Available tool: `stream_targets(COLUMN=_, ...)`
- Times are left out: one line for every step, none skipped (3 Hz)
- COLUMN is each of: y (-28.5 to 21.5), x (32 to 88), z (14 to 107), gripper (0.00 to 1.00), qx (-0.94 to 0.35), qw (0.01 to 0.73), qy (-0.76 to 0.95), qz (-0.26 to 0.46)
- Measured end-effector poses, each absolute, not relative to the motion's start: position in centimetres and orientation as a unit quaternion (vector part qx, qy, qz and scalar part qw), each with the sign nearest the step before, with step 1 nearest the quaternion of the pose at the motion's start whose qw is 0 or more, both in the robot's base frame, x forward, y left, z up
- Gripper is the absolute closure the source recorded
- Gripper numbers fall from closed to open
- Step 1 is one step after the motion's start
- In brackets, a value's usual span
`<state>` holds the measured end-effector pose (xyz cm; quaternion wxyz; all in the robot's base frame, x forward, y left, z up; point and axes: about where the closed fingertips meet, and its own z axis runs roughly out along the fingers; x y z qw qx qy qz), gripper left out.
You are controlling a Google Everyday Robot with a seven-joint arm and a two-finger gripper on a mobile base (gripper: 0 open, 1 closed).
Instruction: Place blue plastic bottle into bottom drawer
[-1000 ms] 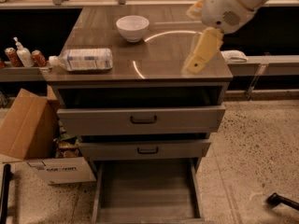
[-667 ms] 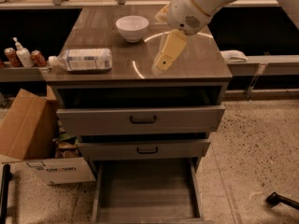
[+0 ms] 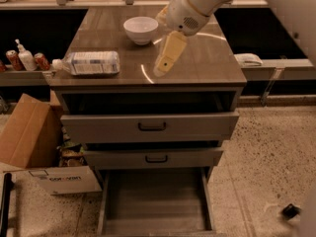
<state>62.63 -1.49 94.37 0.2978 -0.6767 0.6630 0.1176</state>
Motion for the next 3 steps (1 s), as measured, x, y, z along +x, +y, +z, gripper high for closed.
stream_targets(y=1.8, x=68.0, z=91.9, gripper=0.0, qx=-0.703, qw=0.281, qy=0.645, qz=0.107)
stream_targets(y=4.5, x=71.1, z=89.7, gripper=0.0, qx=-0.716, qw=0.271, qy=0.634, qz=0.111)
stream_targets(y=7.4, x=73.0, z=87.5, gripper=0.0, qx=-0.725, qw=0.266, qy=0.623, qz=0.123)
